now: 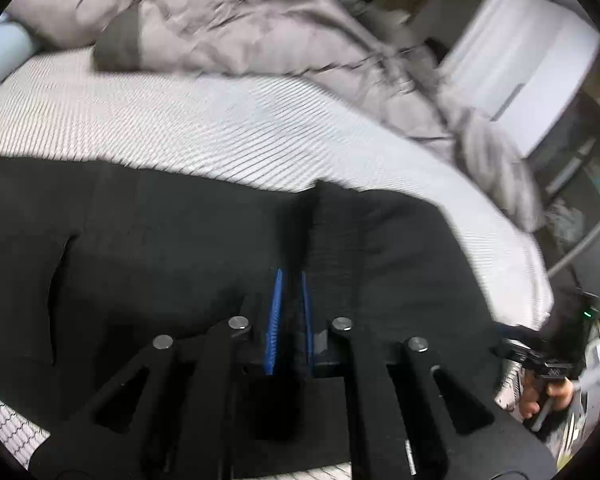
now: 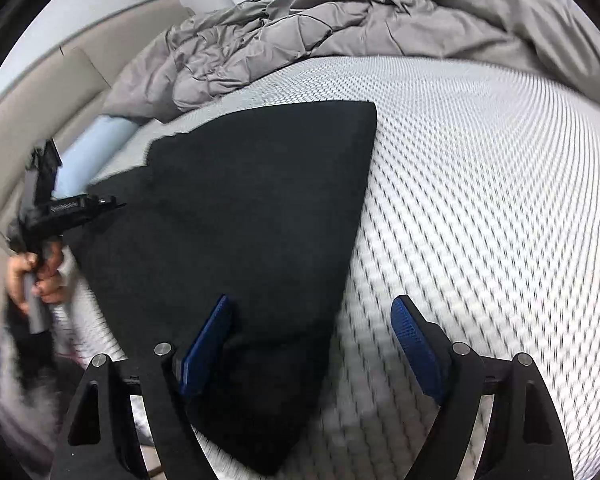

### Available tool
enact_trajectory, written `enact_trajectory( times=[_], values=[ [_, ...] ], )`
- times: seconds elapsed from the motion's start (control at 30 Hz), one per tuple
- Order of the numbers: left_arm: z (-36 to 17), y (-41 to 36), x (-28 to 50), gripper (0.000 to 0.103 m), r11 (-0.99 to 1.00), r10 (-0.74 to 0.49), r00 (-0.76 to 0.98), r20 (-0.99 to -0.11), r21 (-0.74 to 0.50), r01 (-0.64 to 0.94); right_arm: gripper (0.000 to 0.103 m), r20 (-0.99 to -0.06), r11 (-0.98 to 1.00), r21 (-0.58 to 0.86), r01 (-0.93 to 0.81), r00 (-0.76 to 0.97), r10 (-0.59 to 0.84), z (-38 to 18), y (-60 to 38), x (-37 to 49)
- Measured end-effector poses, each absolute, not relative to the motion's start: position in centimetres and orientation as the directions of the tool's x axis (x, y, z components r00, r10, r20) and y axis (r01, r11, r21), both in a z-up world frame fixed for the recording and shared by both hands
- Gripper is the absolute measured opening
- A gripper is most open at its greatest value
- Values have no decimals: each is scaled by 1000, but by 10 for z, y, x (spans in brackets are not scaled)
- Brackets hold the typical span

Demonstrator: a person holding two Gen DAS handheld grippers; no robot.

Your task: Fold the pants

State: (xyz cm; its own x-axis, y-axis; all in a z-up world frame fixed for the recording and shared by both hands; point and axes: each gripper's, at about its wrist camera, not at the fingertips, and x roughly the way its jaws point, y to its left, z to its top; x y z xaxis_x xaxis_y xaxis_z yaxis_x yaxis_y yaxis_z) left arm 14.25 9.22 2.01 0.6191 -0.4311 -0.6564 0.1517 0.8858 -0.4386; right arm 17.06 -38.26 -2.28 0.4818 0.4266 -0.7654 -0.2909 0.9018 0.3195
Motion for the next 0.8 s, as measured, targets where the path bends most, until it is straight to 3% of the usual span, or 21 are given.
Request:
enact_trajectory(
  times=[0.1, 0.13, 0.17, 0.23, 0.3, 0.57, 0.6, 0.63, 0.7, 0.8],
  values=[
    [36, 70, 133, 42, 872, -463, 654, -599, -440, 215, 84, -713, 846, 430, -315, 456, 532, -23, -397, 164],
    [40, 60, 132, 46, 866, -476, 651, -591, -444, 230, 84, -694, 825, 468, -318, 446, 565, -26, -398, 165],
    [41, 47, 134, 46, 856, -499, 638, -587, -450, 255, 83, -689, 818, 485, -311, 441, 576, -29, -397, 167],
    [40, 23, 136, 46, 847, -518, 617, -592, -454, 276, 68, -711, 833, 487, -262, 435, 552, -36, -391, 174],
    [36, -8, 141, 46, 835, -544, 583, -604, -456, 306, 61, -713, 831, 495, -254, 427, 556, -37, -387, 176],
    [19, -146, 134, 46, 782, -602, 425, -676, -394, 482, 60, -715, 826, 443, -348, 418, 560, -33, -390, 138],
    [12, -168, 133, 46, 779, -584, 382, -716, -362, 513, 50, -710, 826, 443, -348, 427, 560, -33, -390, 136],
    [3, -186, 132, 46, 786, -545, 366, -755, -307, 537, 32, -706, 822, 459, -335, 424, 567, -36, -391, 137],
    [-12, -202, 132, 44, 823, -469, 384, -795, -236, 517, 15, -706, 826, 482, -293, 428, 564, -43, -394, 141],
    [-16, -194, 139, 37, 827, -502, 375, -779, -306, 472, 9, -709, 828, 486, -280, 427, 561, -40, -395, 131]
  ],
)
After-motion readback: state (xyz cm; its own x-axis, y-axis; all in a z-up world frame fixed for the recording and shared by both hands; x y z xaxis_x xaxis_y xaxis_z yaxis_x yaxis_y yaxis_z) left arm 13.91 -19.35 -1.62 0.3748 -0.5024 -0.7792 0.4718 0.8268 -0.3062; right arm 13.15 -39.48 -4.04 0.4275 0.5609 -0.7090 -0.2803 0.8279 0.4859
